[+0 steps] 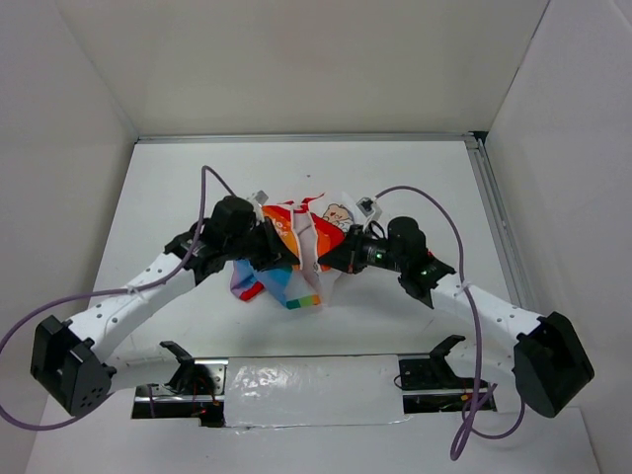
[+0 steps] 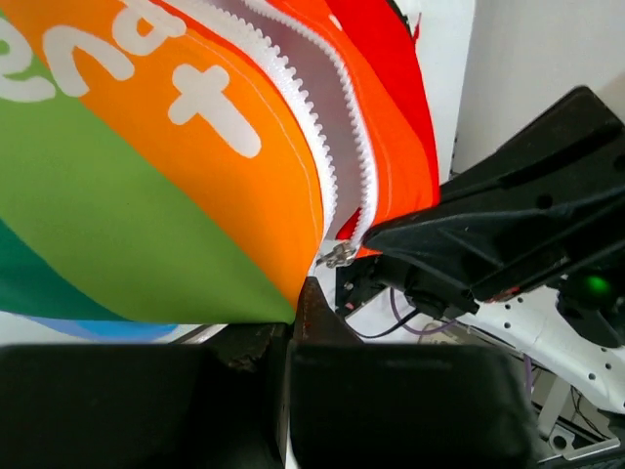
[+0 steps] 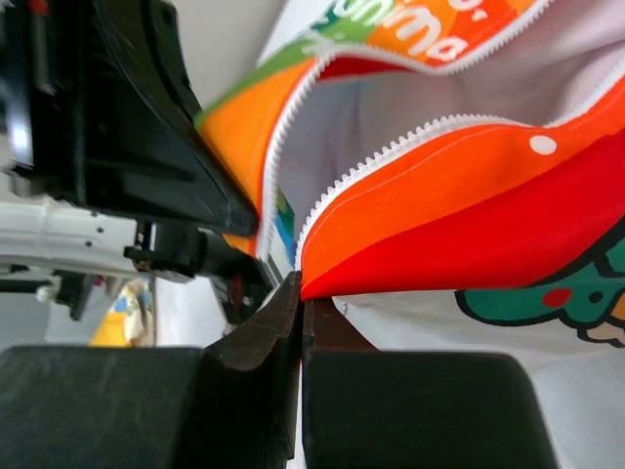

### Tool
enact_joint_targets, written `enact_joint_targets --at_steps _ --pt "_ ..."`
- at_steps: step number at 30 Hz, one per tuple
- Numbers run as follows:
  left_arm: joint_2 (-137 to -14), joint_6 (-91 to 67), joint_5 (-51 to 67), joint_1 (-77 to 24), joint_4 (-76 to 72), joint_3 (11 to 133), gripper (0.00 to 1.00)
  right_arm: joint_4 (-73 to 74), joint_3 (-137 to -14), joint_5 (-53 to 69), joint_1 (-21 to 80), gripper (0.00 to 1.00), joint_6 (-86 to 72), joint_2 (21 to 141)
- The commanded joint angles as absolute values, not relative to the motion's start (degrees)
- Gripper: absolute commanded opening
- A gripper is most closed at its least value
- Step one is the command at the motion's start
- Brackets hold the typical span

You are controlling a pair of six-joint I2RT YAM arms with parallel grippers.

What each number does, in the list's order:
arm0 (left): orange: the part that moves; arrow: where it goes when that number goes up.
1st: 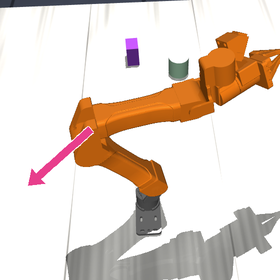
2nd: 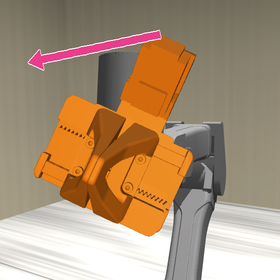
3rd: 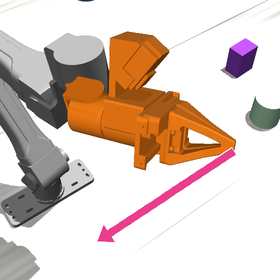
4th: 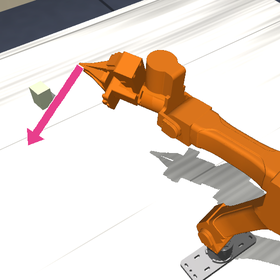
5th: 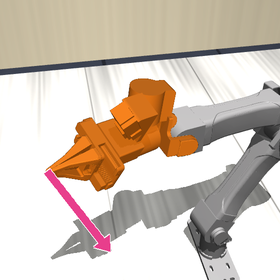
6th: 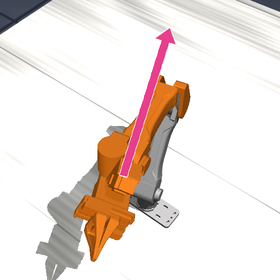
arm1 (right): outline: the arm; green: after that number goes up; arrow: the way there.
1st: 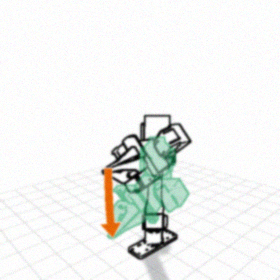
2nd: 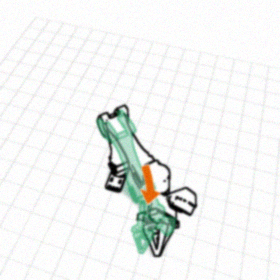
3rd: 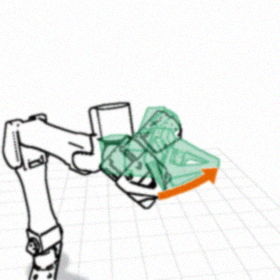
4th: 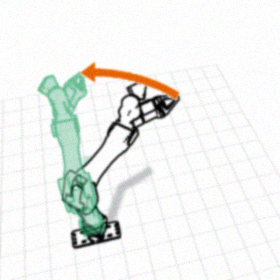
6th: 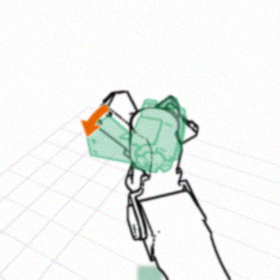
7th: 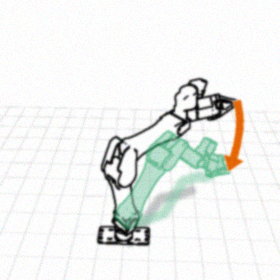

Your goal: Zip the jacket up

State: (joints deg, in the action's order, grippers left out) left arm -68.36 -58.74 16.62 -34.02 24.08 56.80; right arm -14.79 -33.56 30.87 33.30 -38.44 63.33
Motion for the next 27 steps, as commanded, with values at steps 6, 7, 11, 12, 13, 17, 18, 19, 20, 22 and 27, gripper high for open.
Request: enact_joint_targets --at_steps 6,7,11,12,13,17,18,19,20,22,27 --pt "-60.12 -62.05 17.58 -34.72 3.72 46.59 0.00 -36.30 -29.97 35.50 34.37 0.00 -51.24 65.74" --pt "-60.03 -62.14 18.10 -34.72 3.00 46.23 0.00 -36.30 -30.32 35.68 34.71 0.00 -51.07 66.79" --pt "-60.21 -62.05 18.20 -34.72 0.70 45.35 0.00 -35.25 -30.94 35.60 35.60 0.00 -51.50 68.64" --pt "-60.38 -62.40 17.85 -34.72 0.70 45.35 0.00 -36.11 -30.76 36.12 35.42 0.00 -51.68 68.82" --pt "-60.38 -62.32 17.32 -34.72 0.53 45.35 0.00 -36.38 -30.33 36.04 35.51 0.00 -52.29 68.82" --pt "-60.64 -62.58 16.61 -34.72 0.53 45.00 0.00 -38.93 -29.71 37.00 35.51 0.00 -53.61 69.52" --pt "-60.47 -62.32 16.79 -34.72 0.53 44.91 0.00 -39.46 -29.79 37.26 35.51 0.00 -53.87 69.87" --pt "-60.47 -62.49 16.61 -34.72 -0.95 44.91 0.00 -39.46 -29.71 36.83 35.59 0.00 -54.14 69.79" --pt "-60.47 -62.49 16.44 -34.72 -0.79 44.83 0.00 -39.55 -29.79 37.00 35.42 0.00 -54.14 69.96" --pt "-60.21 -62.40 16.09 -34.72 -0.53 44.74 0.00 -40.08 -29.45 36.57 35.51 0.00 -54.58 69.70" --pt "-58.63 -62.05 15.21 -34.72 -0.27 44.03 0.00 -39.20 -29.18 35.77 35.25 0.00 -53.97 68.29"
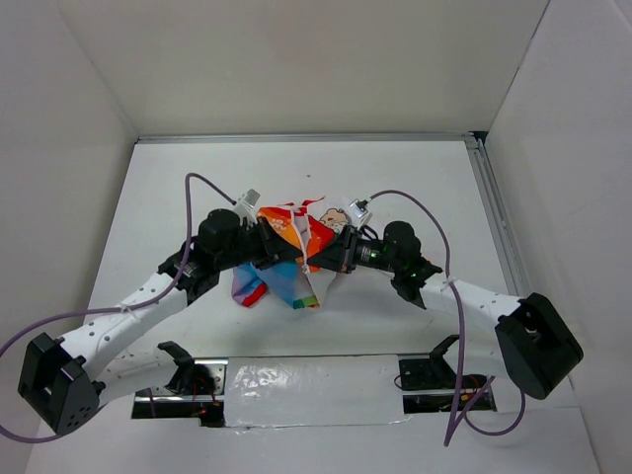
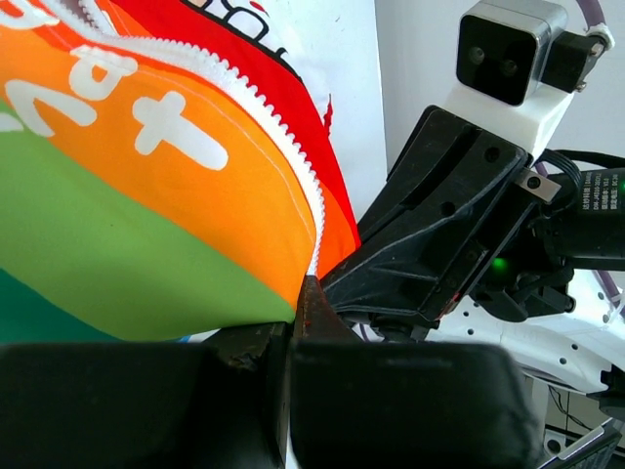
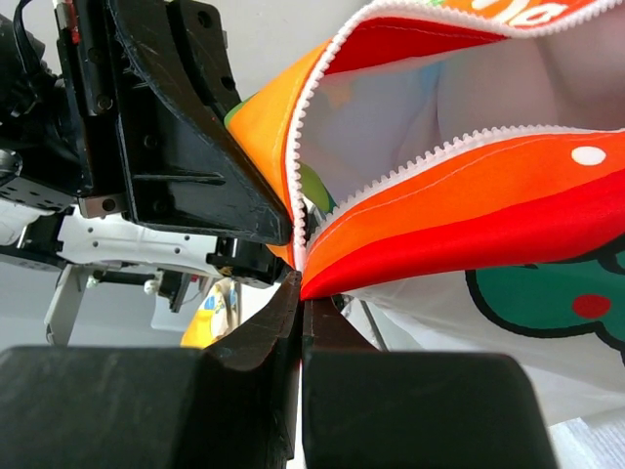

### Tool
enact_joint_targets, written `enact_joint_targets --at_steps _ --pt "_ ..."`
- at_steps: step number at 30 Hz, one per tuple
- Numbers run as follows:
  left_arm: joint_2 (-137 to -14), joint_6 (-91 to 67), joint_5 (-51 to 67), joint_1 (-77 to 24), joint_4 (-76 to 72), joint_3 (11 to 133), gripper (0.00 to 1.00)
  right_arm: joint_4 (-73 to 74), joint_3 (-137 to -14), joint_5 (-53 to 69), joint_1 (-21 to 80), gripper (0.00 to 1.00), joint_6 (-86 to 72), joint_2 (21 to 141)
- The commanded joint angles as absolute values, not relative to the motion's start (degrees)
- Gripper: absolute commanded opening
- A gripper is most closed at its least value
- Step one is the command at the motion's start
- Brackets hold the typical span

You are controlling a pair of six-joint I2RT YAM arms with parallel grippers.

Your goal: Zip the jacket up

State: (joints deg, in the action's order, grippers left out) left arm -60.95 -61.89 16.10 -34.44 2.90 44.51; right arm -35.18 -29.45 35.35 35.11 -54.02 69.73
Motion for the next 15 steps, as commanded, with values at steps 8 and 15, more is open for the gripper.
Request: enact_joint_targets --at_steps 8,15 --pt "-56.95 -61.61 15.91 -34.63 -1.23 42.89 0.00 -36.39 -29.18 36.74 33.75 0.00 -52.12 67.76" --pt "-57.22 -61.53 17.05 -34.63 -1.76 42.63 0.00 -38.76 -29.00 37.26 33.66 0.00 -52.65 67.68"
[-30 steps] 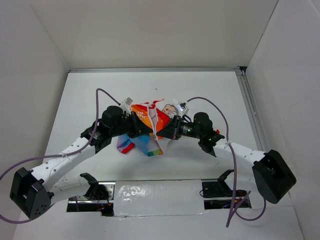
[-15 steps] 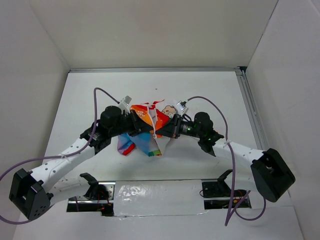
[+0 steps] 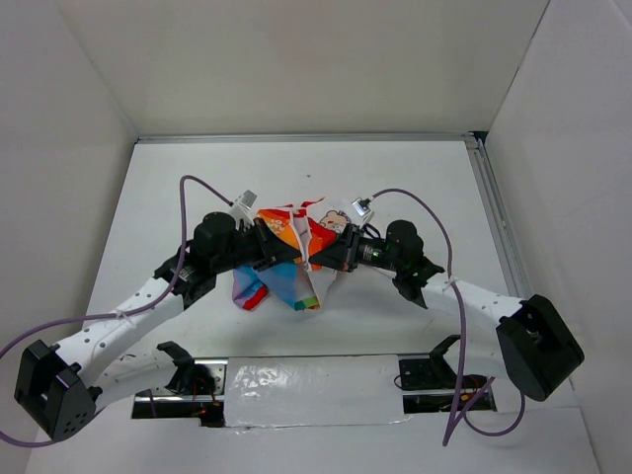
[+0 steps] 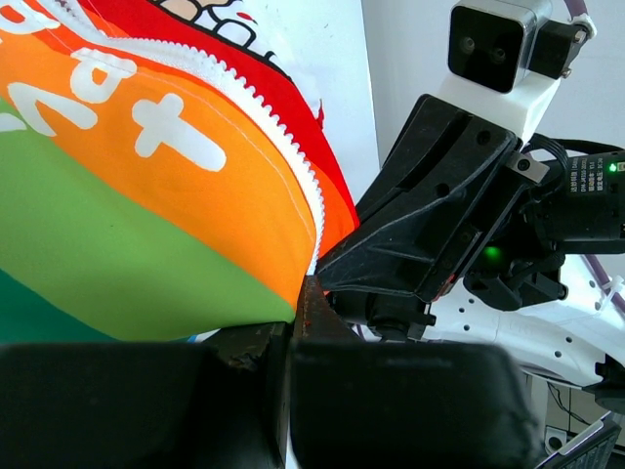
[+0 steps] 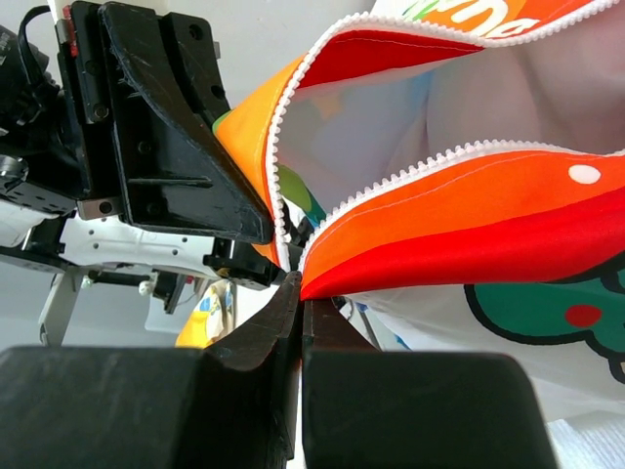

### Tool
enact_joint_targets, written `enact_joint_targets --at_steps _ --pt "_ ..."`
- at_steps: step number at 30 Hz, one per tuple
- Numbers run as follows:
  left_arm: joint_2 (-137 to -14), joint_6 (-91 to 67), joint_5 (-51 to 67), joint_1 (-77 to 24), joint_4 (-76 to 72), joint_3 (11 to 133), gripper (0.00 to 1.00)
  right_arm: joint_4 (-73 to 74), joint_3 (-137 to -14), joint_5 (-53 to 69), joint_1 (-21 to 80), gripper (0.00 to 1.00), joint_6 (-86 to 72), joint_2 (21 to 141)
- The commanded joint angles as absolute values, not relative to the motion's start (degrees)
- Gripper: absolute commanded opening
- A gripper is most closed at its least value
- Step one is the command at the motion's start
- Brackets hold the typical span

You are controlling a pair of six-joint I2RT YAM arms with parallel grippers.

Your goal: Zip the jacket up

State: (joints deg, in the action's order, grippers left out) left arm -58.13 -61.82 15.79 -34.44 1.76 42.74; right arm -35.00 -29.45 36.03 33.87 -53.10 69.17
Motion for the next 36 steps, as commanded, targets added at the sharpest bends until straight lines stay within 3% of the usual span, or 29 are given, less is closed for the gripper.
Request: enact_joint_targets --at_steps 1,36 --pt "-57.13 -61.61 16.79 -34.63 -1.32 42.63 0.00 -38.76 -29.00 37.18 33.66 0.00 -52.73 67.41" --pt "-54.40 -62.75 16.79 -34.54 -0.53 41.40 0.00 -38.24 -27.69 38.32 33.75 0.00 -52.30 66.09"
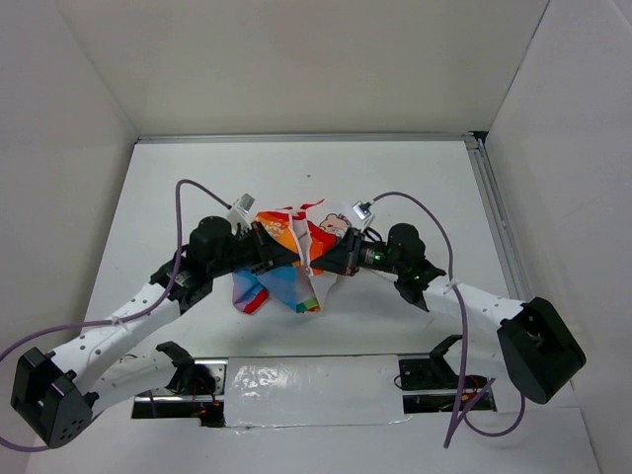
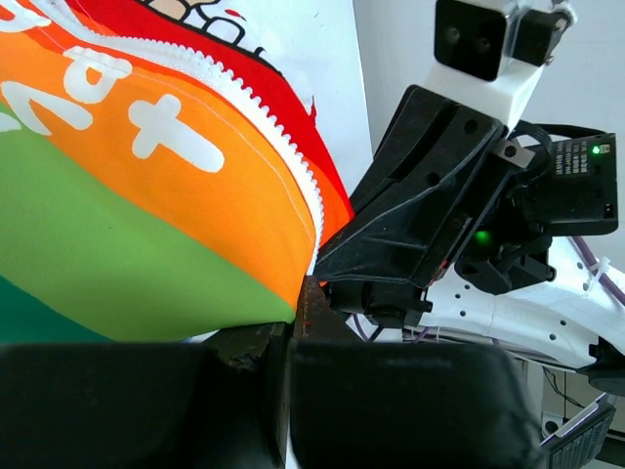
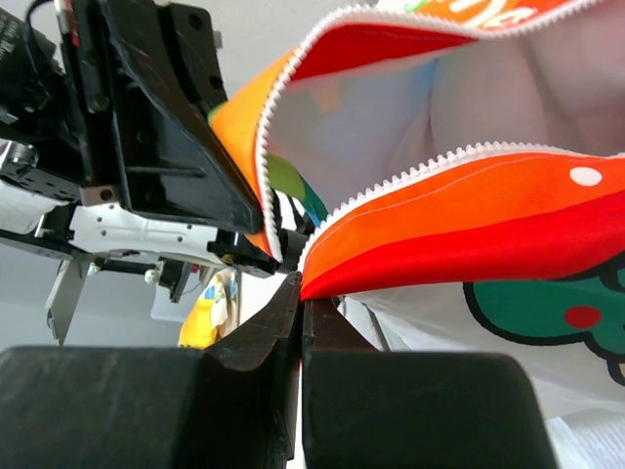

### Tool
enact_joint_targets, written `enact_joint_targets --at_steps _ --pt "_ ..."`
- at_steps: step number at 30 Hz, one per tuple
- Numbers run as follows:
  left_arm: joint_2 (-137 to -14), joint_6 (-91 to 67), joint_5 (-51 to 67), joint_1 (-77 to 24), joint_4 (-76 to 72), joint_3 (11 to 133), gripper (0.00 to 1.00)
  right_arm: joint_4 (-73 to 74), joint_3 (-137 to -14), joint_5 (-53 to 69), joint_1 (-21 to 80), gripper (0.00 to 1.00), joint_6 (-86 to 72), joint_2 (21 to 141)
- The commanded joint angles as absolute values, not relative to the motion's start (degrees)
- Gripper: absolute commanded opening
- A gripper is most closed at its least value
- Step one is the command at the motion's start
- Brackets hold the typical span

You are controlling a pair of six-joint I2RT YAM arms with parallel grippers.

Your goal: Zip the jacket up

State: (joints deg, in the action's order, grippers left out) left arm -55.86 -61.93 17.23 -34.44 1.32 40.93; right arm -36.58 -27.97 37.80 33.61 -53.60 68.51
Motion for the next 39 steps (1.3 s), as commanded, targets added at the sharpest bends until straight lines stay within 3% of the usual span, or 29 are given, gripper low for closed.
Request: enact_joint_targets --at_steps 1,39 --pt "-54.32 -62.75 16.96 -34.54 -0.61 41.31 0.00 -37.54 -27.69 38.32 33.84 0.00 -52.12 65.92" --pt "-55.28 -62.32 19.51 -34.54 -1.93 40.34 0.00 -45.88 -31.03 40.78 34.01 0.00 -56.16 70.14"
